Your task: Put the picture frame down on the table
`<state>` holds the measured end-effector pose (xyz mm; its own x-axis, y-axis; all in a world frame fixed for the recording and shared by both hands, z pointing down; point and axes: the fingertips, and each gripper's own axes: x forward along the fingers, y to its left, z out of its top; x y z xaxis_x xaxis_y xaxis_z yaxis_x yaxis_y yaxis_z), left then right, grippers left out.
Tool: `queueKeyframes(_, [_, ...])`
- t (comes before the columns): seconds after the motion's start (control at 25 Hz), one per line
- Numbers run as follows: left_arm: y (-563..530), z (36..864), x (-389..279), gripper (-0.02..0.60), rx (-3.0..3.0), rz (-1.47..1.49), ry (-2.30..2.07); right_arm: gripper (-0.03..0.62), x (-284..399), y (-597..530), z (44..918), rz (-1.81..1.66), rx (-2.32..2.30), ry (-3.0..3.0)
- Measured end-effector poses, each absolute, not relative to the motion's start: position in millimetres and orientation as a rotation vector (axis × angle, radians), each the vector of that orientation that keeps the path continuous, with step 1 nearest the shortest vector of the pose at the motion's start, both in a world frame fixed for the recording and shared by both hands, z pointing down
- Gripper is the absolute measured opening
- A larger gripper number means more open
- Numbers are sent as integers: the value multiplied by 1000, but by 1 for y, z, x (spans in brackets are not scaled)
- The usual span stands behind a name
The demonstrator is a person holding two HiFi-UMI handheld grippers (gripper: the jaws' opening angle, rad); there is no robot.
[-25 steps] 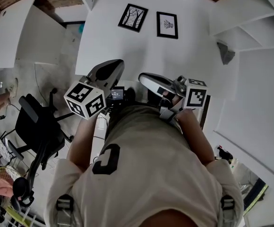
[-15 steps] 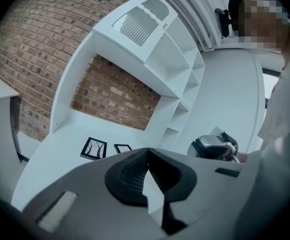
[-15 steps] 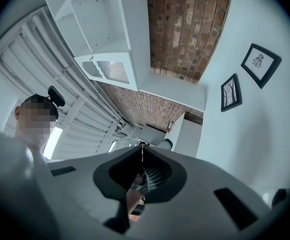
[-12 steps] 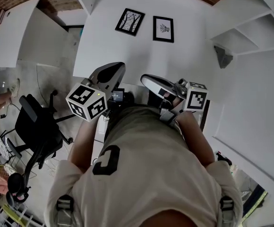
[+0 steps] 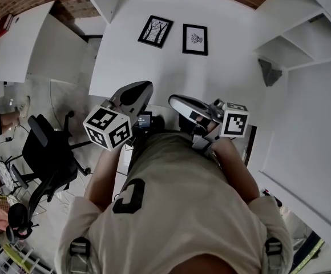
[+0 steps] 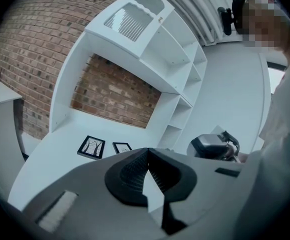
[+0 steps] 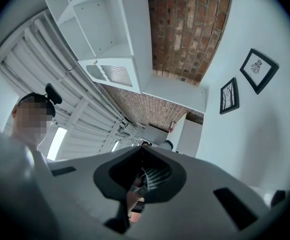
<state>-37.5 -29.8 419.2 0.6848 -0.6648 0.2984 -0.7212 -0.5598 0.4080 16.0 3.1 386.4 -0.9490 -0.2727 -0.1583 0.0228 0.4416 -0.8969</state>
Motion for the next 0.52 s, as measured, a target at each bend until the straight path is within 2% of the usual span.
queueKeyframes(0.52, [-33, 430, -51, 3, 2346, 160, -1080, 6, 8, -3, 396, -1561, -225, 2405])
